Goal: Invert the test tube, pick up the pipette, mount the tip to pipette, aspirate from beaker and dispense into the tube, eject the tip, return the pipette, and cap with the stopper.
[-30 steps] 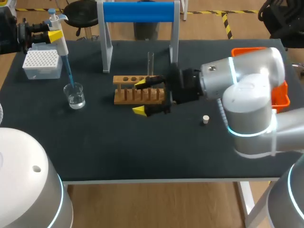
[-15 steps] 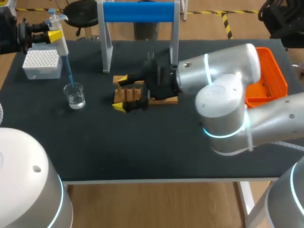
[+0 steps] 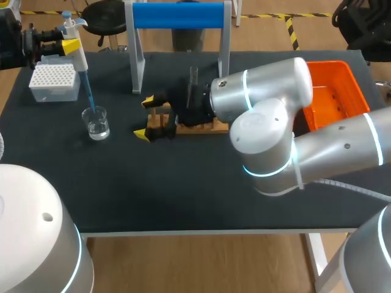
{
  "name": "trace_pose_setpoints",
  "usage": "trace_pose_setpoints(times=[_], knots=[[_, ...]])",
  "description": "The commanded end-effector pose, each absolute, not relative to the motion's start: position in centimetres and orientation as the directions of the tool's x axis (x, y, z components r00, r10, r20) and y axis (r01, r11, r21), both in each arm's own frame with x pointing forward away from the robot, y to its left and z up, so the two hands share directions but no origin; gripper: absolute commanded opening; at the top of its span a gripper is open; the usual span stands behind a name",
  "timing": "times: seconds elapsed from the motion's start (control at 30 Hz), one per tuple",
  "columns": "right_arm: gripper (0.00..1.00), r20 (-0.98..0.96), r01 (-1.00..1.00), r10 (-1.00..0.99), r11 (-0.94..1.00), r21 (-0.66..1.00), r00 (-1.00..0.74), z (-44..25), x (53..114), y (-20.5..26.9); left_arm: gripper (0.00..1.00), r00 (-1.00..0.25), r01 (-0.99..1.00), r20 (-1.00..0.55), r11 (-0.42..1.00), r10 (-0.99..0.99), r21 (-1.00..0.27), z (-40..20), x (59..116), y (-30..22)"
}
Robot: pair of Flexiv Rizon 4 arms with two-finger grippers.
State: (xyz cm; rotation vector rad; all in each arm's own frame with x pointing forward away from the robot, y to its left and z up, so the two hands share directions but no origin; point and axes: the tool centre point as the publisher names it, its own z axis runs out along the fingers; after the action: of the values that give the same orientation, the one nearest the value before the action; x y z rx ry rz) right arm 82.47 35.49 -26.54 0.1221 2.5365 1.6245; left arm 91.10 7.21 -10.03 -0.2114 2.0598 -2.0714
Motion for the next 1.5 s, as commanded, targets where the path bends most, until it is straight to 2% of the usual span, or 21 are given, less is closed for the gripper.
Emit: trace_pose_setpoints(times=[0.03,0.67,1.5], knots=[[1.0,-0.08,-0.001,0.162,0.441,0.897,-0.984,-26.8,83.1,36.4,0.0,-0.967,0.05,-0.049,0.0,-0.249,-0.999,-10.0,91.1,7.3],[1.0,-0.11,0.011,0.215,0.496,0.868,-0.97,-28.3,85.3,37.1,0.0,-0.967,0.05,-0.049,0.0,-0.249,-0.999,-10.0,91.1,7.3],[1.0,-0.112,0.013,0.221,0.498,0.867,-0.969,-28.5,85.5,37.3,0.0,-0.967,0.05,-0.049,0.0,-0.249,-0.999,-10.0,91.1,7.3]])
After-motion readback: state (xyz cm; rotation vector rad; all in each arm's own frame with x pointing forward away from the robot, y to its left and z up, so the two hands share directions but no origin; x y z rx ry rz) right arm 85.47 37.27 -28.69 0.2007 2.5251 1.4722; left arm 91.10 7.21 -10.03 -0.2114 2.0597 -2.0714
